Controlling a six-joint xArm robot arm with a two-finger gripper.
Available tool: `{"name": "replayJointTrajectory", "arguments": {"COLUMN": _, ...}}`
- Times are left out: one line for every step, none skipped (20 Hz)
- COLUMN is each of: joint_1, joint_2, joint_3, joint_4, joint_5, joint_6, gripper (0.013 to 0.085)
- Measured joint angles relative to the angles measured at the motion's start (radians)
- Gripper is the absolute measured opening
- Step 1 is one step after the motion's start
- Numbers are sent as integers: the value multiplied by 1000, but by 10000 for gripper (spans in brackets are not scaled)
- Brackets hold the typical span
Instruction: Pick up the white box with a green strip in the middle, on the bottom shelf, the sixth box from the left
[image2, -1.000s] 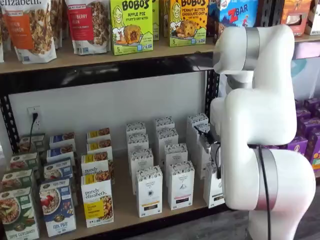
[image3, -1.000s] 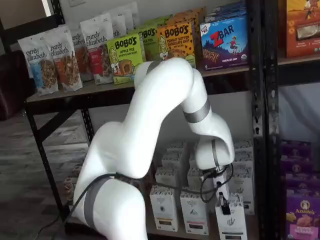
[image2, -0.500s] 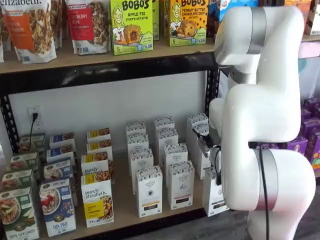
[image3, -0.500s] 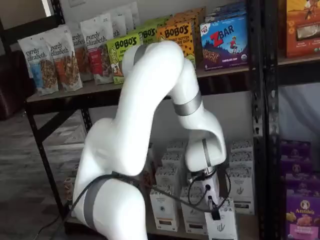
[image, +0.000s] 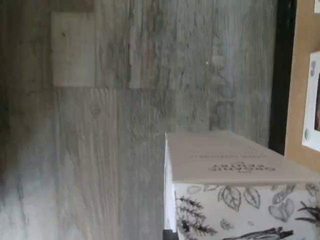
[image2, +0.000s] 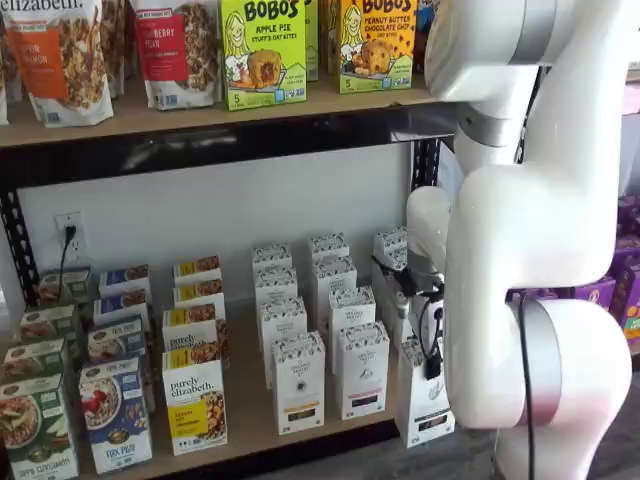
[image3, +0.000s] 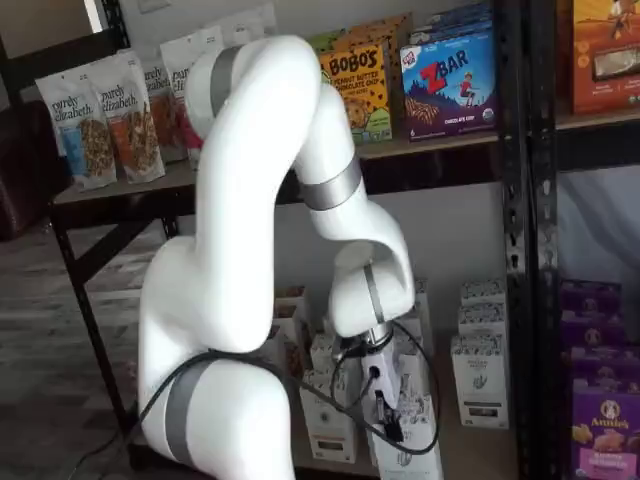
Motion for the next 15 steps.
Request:
{"name": "replayJointTrajectory", "arguments": {"joint_1": 17, "joint_2": -36, "joint_3": 32, "joint_4": 38, "joint_5": 5, "joint_6": -22, "gripper": 490}}
{"name": "replayJointTrajectory", "arguments": {"joint_1": 32, "joint_2": -66, "joint_3": 56, "joint_4": 78, "joint_5": 12, "joint_6": -45, "gripper": 490}}
{"name": "replayJointTrajectory", "arguments": {"joint_1": 47, "joint_2": -94, "joint_3": 77, "joint_4": 123, "joint_5": 20, "joint_6": -74, "gripper": 490}}
{"name": "replayJointTrajectory", "arguments": {"joint_1": 64, "joint_2": -122, "joint_3": 95, "joint_4": 171, "joint_5": 33, "joint_6": -105, "gripper": 490}}
{"name": "replayJointTrajectory", "arguments": {"joint_1": 80, "joint_2": -151, "joint_3": 111, "joint_4": 217, "joint_5": 49, "joint_6": -134, "gripper": 490}}
{"name": "replayJointTrajectory", "arguments": {"joint_1": 101, "joint_2": -187, "joint_3": 128, "joint_4": 261, "joint_5": 75, "joint_6": -157, "gripper": 490}}
{"name": "replayJointTrajectory", "arguments": {"joint_1": 116, "joint_2": -217, "joint_3": 141, "joint_4": 288, "joint_5": 96, "joint_6": -168, "gripper": 490}}
{"name": "replayJointTrajectory", "arguments": {"joint_1": 133, "joint_2": -253, "joint_3": 156, "joint_4": 307, "joint_5": 121, "joint_6": -170, "gripper": 490}}
{"name": "replayJointTrajectory", "arguments": {"joint_1": 147, "joint_2": -291, "joint_3": 174, "joint_4": 316, "joint_5": 141, "joint_6": -166, "gripper": 490}}
{"name": "replayJointTrajectory", "arguments": {"joint_1": 156, "joint_2": -316, "joint_3": 186, "joint_4": 324, "joint_5": 154, "joint_6": -166, "gripper": 490}}
{"name": "replayJointTrajectory", "arguments": {"joint_1": 163, "joint_2": -338, "joint_3": 194, "joint_4": 335, "joint_5": 168, "joint_6": -169, "gripper": 490}}
{"name": "replayJointTrajectory", "arguments": {"joint_1": 172, "joint_2": -363, "joint_3": 203, "joint_4": 353, "joint_5": 188, "joint_6": -177, "gripper": 490}}
{"name": "replayJointTrajectory", "arguments": {"joint_1": 179, "joint_2": -382, "joint_3": 209, "joint_4": 369, "joint_5": 205, "joint_6": -186, "gripper": 490}}
{"name": "replayJointTrajectory", "arguments": {"joint_1": 185, "joint_2": -396, "joint_3": 212, "joint_4": 384, "joint_5": 220, "joint_6": -193, "gripper": 490}}
{"name": "replayJointTrajectory", "arguments": {"joint_1": 192, "joint_2": -408, "joint_3": 214, "joint_4": 397, "joint_5": 236, "joint_6": -200, "gripper": 490}}
